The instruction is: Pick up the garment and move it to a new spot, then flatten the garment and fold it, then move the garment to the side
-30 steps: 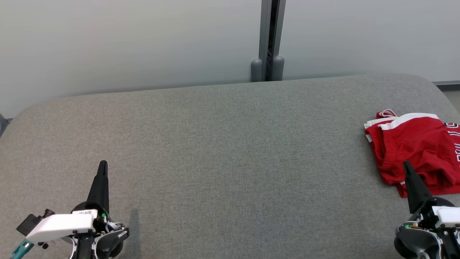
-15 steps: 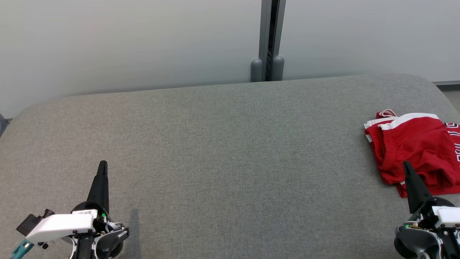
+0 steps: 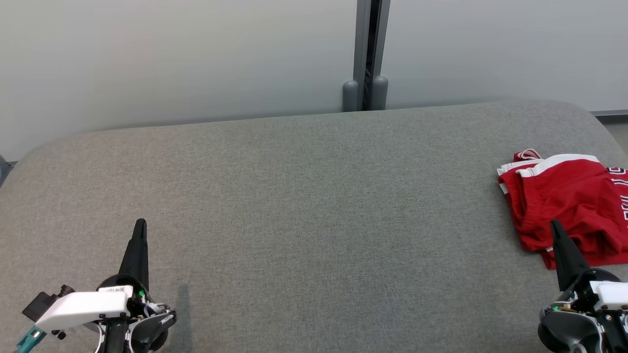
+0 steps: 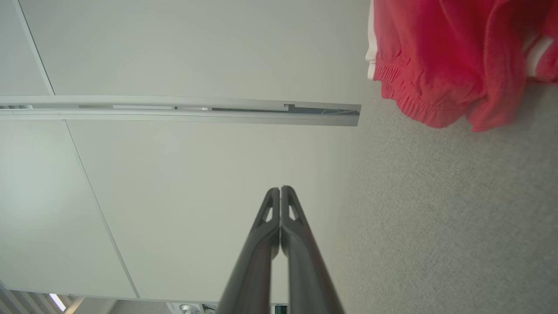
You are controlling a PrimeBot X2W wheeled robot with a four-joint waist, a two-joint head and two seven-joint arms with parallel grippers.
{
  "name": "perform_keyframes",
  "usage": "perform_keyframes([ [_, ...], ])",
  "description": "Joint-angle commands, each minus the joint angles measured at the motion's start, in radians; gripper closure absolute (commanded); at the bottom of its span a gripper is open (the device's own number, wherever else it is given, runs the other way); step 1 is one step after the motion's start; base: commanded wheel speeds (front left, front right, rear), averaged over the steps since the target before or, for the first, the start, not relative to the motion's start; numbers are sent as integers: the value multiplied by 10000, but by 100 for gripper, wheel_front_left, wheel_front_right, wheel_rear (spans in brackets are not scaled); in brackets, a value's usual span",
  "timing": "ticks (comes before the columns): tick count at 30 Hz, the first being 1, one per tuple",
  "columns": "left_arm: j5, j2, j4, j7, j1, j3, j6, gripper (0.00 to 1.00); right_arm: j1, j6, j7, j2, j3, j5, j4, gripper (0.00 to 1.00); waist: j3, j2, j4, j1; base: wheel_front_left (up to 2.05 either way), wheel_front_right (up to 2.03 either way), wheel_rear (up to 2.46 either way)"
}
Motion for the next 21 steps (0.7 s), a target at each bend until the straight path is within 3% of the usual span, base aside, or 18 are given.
perform_keyframes([
  [1, 17, 25, 3, 44, -136, 58, -53, 100, -69, 0, 30, -31, -19, 47, -6, 100, 0, 0, 0, 0, 0, 0, 0],
  [21, 25, 21, 2, 52, -136, 64, -53, 100, -70, 0, 34, -29, -21, 43, -6, 100, 0, 0, 0, 0, 0, 0, 0],
])
